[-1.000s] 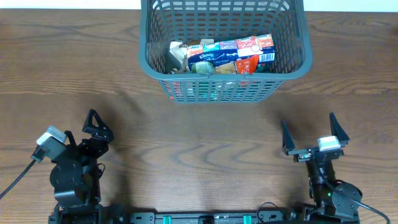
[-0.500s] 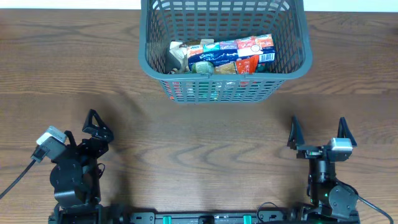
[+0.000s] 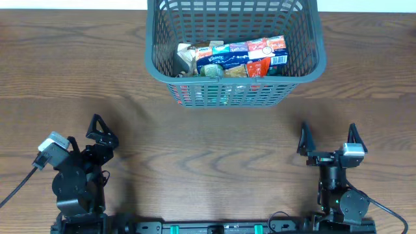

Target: Pack container

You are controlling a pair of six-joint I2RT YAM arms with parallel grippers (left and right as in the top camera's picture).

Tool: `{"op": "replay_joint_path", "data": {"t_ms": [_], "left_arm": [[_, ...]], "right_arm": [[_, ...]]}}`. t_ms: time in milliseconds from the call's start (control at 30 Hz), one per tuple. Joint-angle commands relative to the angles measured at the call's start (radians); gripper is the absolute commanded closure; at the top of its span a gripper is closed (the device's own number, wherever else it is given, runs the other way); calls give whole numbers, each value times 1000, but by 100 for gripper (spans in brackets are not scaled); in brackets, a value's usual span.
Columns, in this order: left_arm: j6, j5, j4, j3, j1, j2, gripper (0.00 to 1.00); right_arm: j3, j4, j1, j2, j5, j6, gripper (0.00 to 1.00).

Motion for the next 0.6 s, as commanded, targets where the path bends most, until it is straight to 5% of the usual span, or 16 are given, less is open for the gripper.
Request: {"op": "replay_joint_path", "data": {"t_ms": [0, 567], "left_arm": [[-9, 3, 4, -4, 1, -9, 1], [-9, 3, 4, -4, 1, -9, 1]], "right_arm": [[-2, -16, 8, -7, 9, 16, 1], [-2, -206, 8, -6, 11, 16, 1]]}}
